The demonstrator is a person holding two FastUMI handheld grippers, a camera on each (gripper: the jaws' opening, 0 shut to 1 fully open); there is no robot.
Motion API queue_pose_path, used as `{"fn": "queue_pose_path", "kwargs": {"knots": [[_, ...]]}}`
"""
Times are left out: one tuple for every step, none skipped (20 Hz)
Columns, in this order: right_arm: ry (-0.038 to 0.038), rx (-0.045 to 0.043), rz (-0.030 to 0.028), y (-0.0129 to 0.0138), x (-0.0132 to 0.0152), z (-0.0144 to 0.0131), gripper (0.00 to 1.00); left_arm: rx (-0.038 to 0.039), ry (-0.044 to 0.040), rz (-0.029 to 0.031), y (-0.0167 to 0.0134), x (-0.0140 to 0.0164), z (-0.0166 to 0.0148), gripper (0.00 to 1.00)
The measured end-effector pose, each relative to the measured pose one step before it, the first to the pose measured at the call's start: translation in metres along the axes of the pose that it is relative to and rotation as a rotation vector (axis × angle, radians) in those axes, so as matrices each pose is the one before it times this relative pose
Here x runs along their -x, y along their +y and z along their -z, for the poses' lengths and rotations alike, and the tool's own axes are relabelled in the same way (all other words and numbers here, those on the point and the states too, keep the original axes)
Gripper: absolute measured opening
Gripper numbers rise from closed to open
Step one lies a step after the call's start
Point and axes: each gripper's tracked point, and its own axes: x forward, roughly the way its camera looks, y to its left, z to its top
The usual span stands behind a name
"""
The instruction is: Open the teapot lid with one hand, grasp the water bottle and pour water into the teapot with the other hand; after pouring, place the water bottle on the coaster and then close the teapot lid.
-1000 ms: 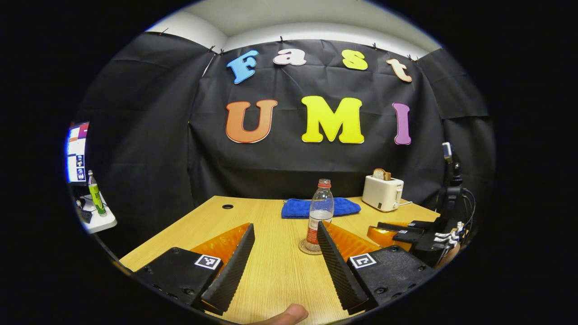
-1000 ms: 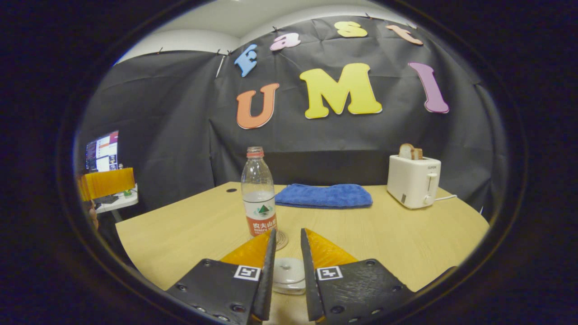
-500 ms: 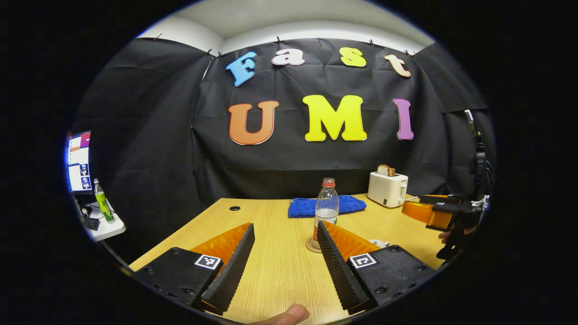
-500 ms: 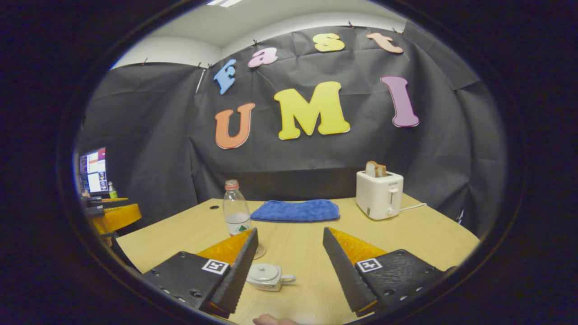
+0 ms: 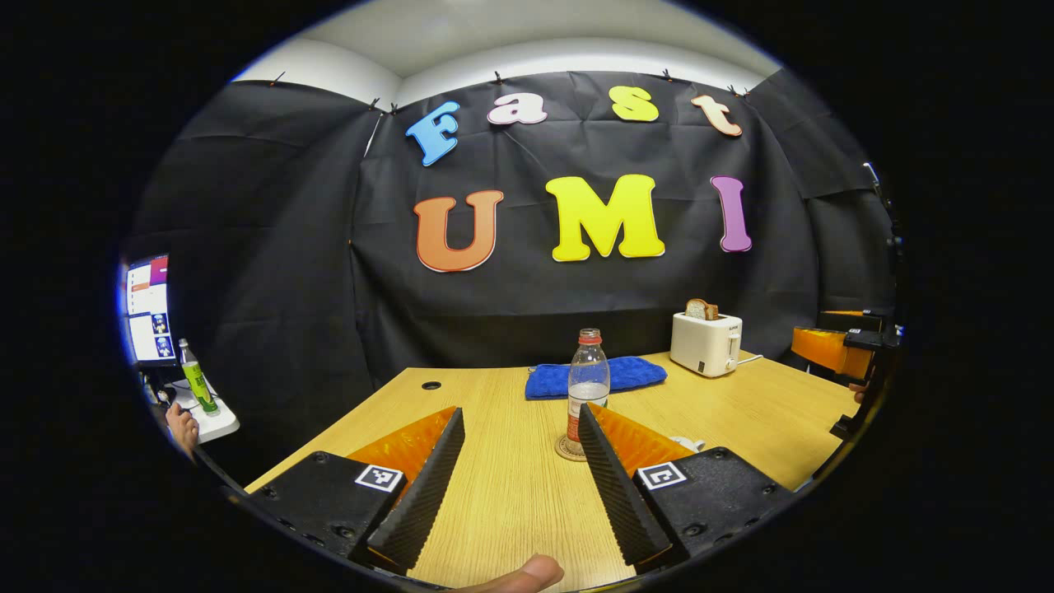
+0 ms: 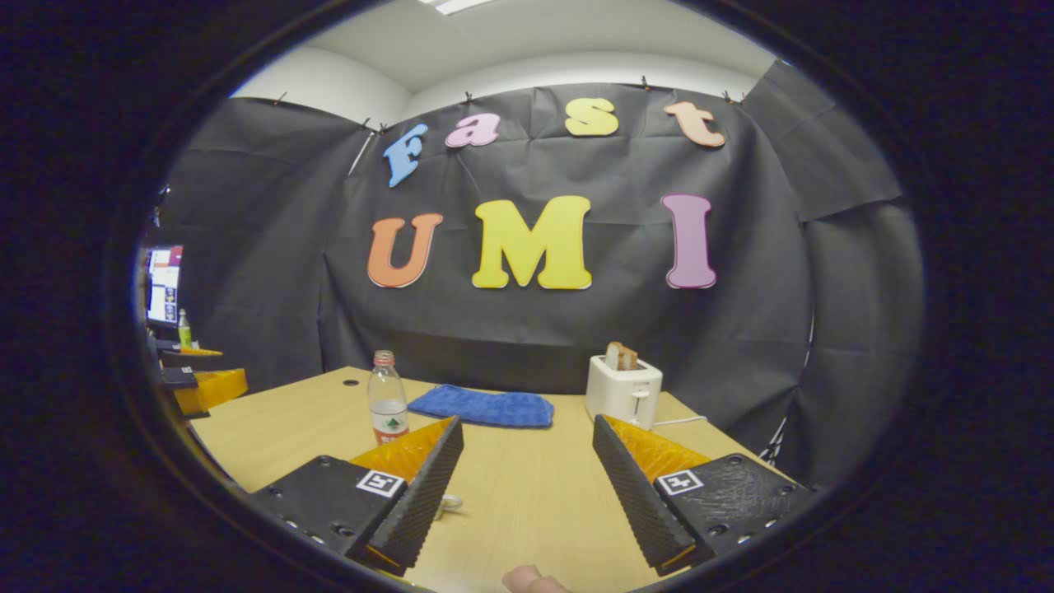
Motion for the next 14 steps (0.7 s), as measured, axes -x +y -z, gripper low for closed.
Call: {"fn": "queue_pose_path", "kwargs": {"knots": [[0.00324,0.00241,0.01523,-0.00666,0.00313,0.00209,0.94,-0.00208,-0.00383,-0.00627,0.00037,0.00148,-0.00078,0.88],[0.00379,-0.00326,-0.00068,-0.00235,0.00248,0.00238,0.95,-0.00218,-0.0033,-0.00794,-0.00074,-0.00009,-0.00036,0.88],[0.00004,-0.00983,-0.00464,-0.00043,0.00128,0.00086,0.96,0.00162,-0.00478,-0.00751,0.00008,-0.00071,-0.0011,0.88],[0.00472,-0.01118,-0.00346,-0.00176,-0.00004,0.00233,0.94,0.00193,-0.00141,-0.00994,0.0002,-0.00144,0.00145,0.88],[0.00584,-0.00698,-0.0063,-0.00205,-0.0003,0.00452,0.94,0.0012,-0.00216,-0.00685,0.00071,-0.00069,0.00017,0.88],[0.00692,-0.00478,-0.00368,-0.00241,-0.00064,0.00341,0.94,0.00397,-0.00219,-0.00404,-0.00038,-0.00104,0.00036,0.88],[0.01168,-0.00182,-0.00039,-0.00239,-0.00147,0.00339,0.94,0.00508,0.00195,-0.00019,-0.00107,-0.00181,0.00122,0.88],[0.00506,-0.00137,-0.00037,-0.00172,-0.00078,0.0013,0.94,0.00431,0.00759,0.00185,-0.00078,-0.00173,0.00294,0.88],[-0.0008,-0.00815,0.00252,-0.00161,-0.00051,-0.00138,0.94,0.00266,0.00444,0.0011,-0.00011,-0.0011,0.00252,0.88],[0.00551,-0.00684,-0.00047,-0.00044,-0.00067,0.00059,0.94,0.0021,0.00308,-0.00304,0.00034,-0.00055,0.00067,0.88],[0.00418,-0.00342,-0.00563,0.00168,-0.0003,0.00169,0.94,0.00317,0.00245,-0.00365,0.0002,-0.00122,0.00084,0.88],[-0.0002,-0.00105,-0.00653,0.00229,0.00105,-0.00058,0.94,0.00138,0.00312,0.00014,-0.00056,-0.00056,0.00114,0.88],[-0.00029,0.00376,-0.0055,0.00243,0.00047,-0.00031,0.94,0.00098,0.00103,0.00123,-0.00075,-0.00005,0.00017,0.88],[-0.00131,0.00711,-0.00356,0.00177,0.00063,-0.00043,0.94,0.00094,-0.00392,0.00001,0.00013,0.00066,-0.00134,0.88]]}}
